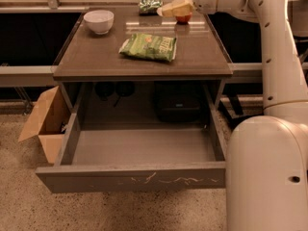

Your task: Pick green jalapeno chip bag from top drawer and place on counter

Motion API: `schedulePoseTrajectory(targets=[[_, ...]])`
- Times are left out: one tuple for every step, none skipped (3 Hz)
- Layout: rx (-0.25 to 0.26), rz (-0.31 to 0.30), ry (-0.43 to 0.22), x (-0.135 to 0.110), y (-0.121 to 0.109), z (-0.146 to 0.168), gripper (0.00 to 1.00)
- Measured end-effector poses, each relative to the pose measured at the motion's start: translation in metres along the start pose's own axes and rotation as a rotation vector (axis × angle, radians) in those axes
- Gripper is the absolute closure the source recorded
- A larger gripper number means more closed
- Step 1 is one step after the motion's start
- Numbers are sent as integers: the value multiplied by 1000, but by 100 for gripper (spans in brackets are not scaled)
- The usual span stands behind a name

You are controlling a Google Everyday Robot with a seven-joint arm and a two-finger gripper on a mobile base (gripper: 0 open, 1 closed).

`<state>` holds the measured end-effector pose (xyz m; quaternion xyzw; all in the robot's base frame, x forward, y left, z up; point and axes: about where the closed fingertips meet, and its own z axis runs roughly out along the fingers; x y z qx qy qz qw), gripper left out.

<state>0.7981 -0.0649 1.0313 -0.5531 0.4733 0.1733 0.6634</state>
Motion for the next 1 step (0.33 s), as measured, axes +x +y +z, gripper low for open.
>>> schedulePoseTrajectory(targets=[[1, -5, 6, -1, 0, -2, 0]])
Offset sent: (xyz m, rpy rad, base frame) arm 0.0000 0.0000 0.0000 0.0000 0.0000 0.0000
